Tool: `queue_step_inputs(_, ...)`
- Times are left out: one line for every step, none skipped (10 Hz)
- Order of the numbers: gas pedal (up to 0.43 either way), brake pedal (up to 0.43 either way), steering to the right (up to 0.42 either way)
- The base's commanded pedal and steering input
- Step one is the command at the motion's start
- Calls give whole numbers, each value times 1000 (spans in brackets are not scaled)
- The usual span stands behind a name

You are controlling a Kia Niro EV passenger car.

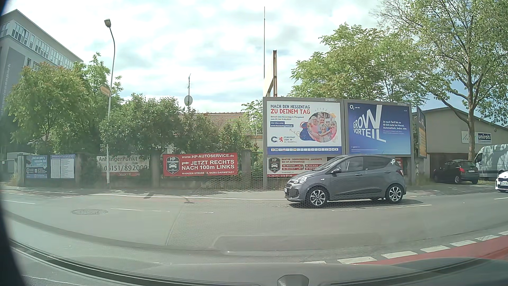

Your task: Follow the waypoints while adhering to traffic rules and regulations

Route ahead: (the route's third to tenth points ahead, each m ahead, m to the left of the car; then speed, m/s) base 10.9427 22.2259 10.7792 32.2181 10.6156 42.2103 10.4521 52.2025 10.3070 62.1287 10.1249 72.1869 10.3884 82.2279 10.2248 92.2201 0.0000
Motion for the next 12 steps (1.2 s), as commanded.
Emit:
queue_step_inputs(0, 171, -211)
queue_step_inputs(0, 171, -211)
queue_step_inputs(0, 171, -210)
queue_step_inputs(0, 171, -210)
queue_step_inputs(0, 171, -211)
queue_step_inputs(0, 171, -210)
queue_step_inputs(0, 171, -210)
queue_step_inputs(0, 177, -210)
queue_step_inputs(0, 171, -210)
queue_step_inputs(0, 177, -210)
queue_step_inputs(0, 171, -210)
queue_step_inputs(0, 171, -210)
